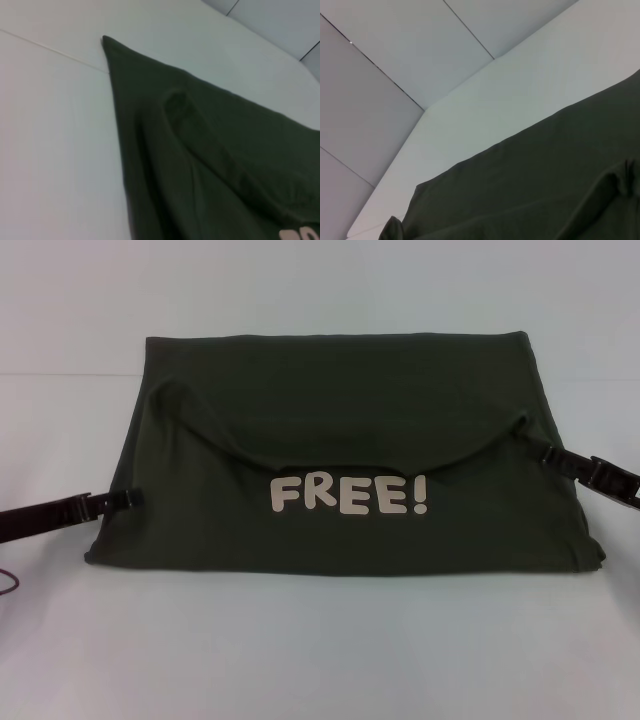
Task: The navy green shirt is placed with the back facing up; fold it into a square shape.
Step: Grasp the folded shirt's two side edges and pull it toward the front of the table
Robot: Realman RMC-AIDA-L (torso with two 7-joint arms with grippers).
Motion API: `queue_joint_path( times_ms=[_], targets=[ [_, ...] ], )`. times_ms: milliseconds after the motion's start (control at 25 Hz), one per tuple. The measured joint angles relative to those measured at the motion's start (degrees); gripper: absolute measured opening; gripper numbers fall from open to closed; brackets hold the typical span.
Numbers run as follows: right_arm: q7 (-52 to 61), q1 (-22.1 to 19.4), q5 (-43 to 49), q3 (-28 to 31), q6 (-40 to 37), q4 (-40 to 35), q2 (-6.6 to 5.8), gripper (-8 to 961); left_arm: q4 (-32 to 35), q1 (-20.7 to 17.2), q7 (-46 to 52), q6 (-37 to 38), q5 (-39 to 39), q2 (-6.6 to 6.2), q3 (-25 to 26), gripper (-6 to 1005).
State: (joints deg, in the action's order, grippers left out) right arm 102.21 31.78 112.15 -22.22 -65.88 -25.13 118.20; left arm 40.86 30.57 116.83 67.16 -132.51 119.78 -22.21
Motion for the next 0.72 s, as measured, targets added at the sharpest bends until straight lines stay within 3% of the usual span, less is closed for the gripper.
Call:
queue_joint_path(
  times_ms=[720],
  targets=[
    [0.07,0.16,-0.17,-0.22,-0.04,0.0,0.45,931,-0.26,0.11,-0.14,1.12,-2.45,0.28,-1.63,910]
  ],
)
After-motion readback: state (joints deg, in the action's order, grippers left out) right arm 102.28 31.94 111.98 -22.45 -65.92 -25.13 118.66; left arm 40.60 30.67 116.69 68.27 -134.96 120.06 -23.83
